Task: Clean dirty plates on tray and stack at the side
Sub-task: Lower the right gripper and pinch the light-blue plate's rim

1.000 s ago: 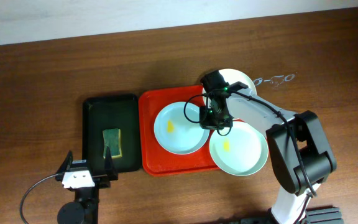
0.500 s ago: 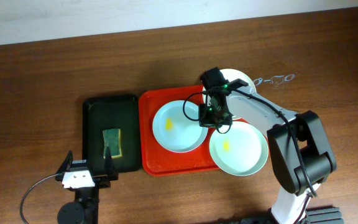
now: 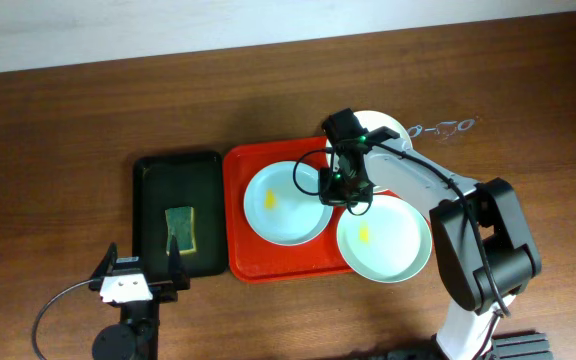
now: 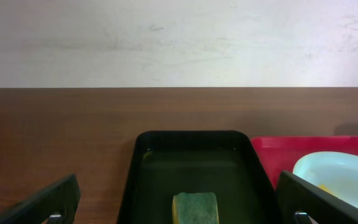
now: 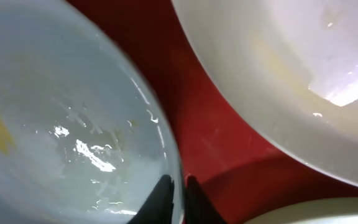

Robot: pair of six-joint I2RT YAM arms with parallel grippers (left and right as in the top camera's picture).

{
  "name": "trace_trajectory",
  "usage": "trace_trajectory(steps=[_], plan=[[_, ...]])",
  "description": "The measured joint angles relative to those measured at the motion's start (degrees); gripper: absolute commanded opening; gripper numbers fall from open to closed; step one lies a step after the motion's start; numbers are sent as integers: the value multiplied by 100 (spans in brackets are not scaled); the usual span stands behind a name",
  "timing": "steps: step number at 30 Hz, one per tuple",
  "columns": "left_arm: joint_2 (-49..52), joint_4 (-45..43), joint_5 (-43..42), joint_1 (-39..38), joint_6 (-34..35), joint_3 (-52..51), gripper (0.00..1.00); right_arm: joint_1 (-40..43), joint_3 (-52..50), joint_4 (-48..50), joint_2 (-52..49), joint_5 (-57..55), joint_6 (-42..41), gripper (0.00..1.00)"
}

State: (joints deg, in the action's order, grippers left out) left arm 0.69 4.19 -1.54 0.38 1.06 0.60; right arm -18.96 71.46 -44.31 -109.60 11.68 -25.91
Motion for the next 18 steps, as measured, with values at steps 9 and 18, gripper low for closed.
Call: trace_trajectory(steps=[9, 18], plan=[[0, 0, 0, 0, 0, 0, 99, 0, 0, 0, 0, -4, 2, 8], [0, 0, 0, 0, 0, 0, 99, -7, 0, 20, 0, -70, 17, 11]])
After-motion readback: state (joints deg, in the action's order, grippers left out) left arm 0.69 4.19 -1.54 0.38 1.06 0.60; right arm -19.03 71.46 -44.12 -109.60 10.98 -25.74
